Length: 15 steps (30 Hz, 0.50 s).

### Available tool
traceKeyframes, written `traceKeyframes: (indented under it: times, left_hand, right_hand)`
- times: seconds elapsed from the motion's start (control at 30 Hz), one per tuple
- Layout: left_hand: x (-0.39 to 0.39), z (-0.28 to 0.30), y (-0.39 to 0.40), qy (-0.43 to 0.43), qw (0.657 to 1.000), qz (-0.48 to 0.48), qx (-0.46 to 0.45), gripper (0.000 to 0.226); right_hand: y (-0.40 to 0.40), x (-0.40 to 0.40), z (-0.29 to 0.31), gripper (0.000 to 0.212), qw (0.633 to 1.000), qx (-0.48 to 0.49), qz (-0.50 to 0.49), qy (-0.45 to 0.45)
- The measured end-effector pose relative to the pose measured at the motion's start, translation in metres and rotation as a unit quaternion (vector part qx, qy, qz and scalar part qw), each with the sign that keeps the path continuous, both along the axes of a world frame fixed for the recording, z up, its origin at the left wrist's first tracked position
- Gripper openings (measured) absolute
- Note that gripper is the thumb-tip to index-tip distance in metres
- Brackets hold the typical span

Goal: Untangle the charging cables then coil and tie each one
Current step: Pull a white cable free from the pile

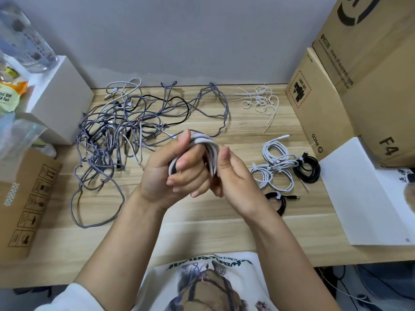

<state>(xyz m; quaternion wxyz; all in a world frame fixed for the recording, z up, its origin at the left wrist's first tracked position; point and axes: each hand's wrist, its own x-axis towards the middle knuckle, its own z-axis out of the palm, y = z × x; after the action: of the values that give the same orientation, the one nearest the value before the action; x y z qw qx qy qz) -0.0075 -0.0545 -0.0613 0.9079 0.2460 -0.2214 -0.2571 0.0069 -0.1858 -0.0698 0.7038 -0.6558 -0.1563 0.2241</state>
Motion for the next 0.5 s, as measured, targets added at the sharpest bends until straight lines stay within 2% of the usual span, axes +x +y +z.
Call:
traceKeyframes:
  times: [0.07,0.13,0.2,0.3,0.4,0.5]
  left_hand:
    - [0.001,0.000,-0.003,-0.018,1.000,0.012,0.015,0.037]
    - [0.001,0.001,-0.006,-0.042,0.998,0.017,0.036,0.036]
    - [0.003,0.005,-0.006,-0.060,0.996,0.020,0.058,0.035]
    - [0.005,0.013,-0.002,-0.079,0.985,0.060,0.140,0.032]
    - [0.006,0.019,0.004,-0.088,0.954,0.132,0.254,0.028]
    - [0.007,0.023,0.008,-0.081,0.937,0.175,0.291,0.029]
  right_hand:
    - [0.004,0.001,-0.007,0.059,0.998,-0.006,0.004,-0.069]
    - [0.006,0.000,-0.009,0.049,0.995,0.010,-0.013,-0.099]
    - [0.006,0.002,-0.006,0.050,0.990,0.013,-0.050,-0.128]
    - [0.000,0.007,0.000,0.043,0.972,-0.008,-0.086,-0.217]
    - [-0.005,0.019,0.003,0.045,0.929,-0.094,-0.110,-0.341]
    - [-0.007,0.032,0.005,0.058,0.884,-0.153,-0.113,-0.428]
